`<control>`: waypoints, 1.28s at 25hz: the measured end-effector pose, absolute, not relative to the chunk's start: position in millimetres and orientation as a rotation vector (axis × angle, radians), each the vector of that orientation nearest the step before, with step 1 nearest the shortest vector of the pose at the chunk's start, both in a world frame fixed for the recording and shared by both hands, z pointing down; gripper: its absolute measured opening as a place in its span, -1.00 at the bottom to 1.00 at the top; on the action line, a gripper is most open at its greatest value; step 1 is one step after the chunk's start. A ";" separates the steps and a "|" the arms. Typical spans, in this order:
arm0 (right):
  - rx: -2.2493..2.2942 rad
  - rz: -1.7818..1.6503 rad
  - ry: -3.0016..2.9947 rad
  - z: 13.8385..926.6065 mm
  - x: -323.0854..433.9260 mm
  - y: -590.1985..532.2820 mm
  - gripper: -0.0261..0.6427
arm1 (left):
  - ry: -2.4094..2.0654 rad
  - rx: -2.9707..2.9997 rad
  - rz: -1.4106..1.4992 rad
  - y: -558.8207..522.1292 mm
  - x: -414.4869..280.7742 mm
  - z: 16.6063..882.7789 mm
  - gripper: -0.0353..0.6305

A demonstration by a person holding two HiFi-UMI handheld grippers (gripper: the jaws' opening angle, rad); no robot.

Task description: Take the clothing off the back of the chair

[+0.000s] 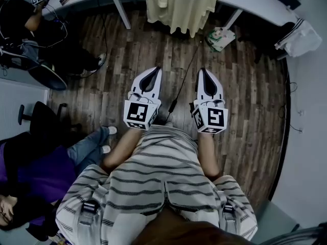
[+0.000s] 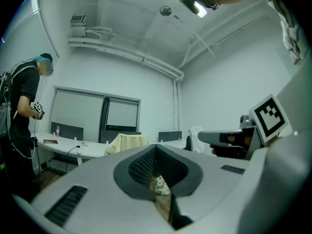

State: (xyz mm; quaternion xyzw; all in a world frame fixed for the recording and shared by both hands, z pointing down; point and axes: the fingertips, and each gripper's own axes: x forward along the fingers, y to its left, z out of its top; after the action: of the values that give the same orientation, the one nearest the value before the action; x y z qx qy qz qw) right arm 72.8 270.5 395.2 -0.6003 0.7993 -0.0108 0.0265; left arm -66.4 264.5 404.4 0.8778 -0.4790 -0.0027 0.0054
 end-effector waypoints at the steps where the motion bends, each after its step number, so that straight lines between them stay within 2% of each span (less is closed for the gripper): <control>1: -1.847 -0.037 2.477 397.1 74.0 272.2 -0.87 | -1.496 2.743 -0.002 267.3 -64.0 407.6 -0.82; 16: -1.804 -0.084 2.470 405.7 76.7 251.1 -0.87 | -1.566 2.701 0.007 246.7 -71.9 419.8 -0.82; 32: -1.807 -0.056 2.485 409.0 67.1 146.3 -0.87 | -1.533 2.724 0.011 139.4 -69.5 424.9 -0.82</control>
State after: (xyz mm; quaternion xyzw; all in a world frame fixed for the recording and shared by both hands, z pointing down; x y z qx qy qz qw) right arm 67.1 146.3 409.0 -0.5876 0.8082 -0.0183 0.0340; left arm -69.5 139.4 424.9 0.8714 -0.4905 0.0034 0.0080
